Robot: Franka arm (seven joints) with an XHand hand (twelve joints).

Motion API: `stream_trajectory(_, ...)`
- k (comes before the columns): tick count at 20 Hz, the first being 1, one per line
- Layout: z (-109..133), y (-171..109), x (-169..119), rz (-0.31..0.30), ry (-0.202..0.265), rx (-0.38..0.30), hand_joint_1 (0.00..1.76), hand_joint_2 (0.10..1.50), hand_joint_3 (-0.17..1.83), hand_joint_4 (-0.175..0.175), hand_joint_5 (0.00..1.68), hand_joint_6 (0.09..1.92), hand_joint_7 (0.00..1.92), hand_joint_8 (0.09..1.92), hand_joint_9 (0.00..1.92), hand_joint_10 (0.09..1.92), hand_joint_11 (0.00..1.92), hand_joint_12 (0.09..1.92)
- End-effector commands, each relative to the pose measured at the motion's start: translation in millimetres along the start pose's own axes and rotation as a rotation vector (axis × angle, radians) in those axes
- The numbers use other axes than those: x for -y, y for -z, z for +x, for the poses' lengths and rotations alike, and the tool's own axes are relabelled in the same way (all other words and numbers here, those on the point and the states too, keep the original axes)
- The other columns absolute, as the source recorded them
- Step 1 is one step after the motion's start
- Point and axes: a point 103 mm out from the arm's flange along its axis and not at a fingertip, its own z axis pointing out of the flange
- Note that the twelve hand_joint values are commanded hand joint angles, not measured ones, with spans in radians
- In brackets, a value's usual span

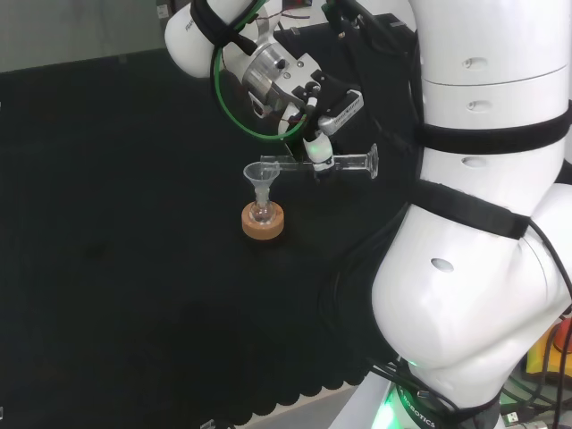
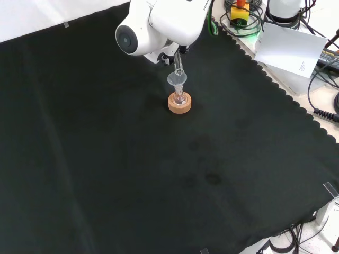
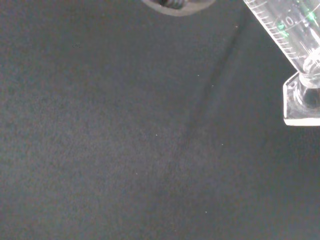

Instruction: Pour the water from the graduated cylinder into the round-bottom flask.

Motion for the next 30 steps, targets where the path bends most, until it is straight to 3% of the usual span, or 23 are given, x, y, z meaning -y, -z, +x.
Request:
stream_trajectory(1, -3, 0, 2, 0.009, -0.02, 0.023, 1.39, 1.08, 0.0, -0.175, 0.99, 0.97, 0.9, 1.06, 1.16, 0.81, 1.08, 0.86)
stream_trajectory(6, -12, -5, 5, 0.004, -0.019, 0.011, 1.39, 1.08, 0.0, -0.175, 0.99, 0.97, 0.9, 1.06, 1.16, 0.81, 1.08, 0.86)
stream_trajectory(11, -7, -2, 7, 0.009, -0.049, 0.043, 1.39, 1.08, 0.0, -0.175, 0.99, 0.97, 0.9, 1.06, 1.16, 0.81, 1.08, 0.86)
stream_trajectory(22, -1, 4, 13, 0.031, -0.066, 0.059, 1.39, 1.08, 0.0, -0.175, 0.99, 0.97, 0.9, 1.06, 1.16, 0.82, 1.08, 0.86)
stream_trajectory(30, -10, 0, 13, 0.036, -0.061, 0.054, 1.38, 1.08, 0.0, -0.175, 0.98, 0.97, 0.9, 1.07, 1.15, 0.82, 1.08, 0.86)
